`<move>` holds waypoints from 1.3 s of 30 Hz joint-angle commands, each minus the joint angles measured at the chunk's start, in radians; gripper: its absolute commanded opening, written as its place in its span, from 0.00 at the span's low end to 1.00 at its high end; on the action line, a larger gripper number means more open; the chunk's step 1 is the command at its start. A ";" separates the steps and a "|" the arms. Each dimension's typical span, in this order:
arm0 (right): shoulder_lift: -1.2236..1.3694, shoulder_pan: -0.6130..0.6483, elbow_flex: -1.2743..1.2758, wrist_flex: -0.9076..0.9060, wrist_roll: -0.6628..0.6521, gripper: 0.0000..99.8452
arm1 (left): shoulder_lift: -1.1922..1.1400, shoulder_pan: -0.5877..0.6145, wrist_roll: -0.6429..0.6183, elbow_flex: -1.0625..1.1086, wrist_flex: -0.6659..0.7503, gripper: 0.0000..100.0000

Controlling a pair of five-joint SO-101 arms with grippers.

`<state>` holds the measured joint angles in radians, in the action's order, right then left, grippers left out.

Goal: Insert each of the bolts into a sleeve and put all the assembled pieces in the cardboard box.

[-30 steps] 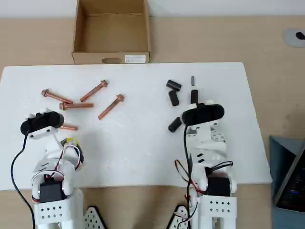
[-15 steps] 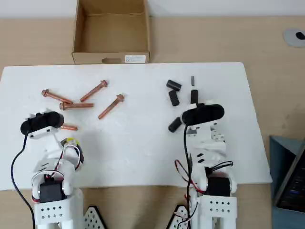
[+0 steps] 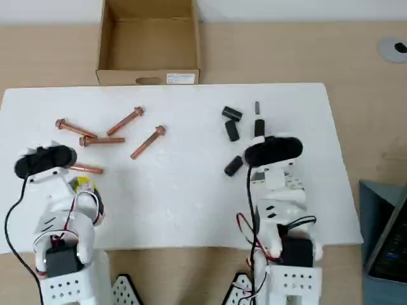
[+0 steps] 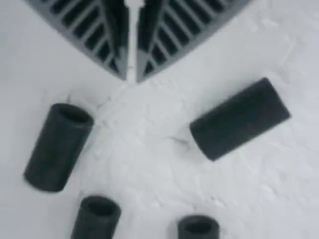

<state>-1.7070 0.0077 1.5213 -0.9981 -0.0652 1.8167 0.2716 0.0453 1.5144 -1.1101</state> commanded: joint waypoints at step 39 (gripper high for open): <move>1.583 0.005 -1.415 -0.471 -0.026 0.08 | -1.486 -0.011 0.167 -1.283 -0.480 0.01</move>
<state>-0.1695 0.0092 0.1864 -1.4615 -0.1005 0.3836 0.2700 0.2064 0.3360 -1.5627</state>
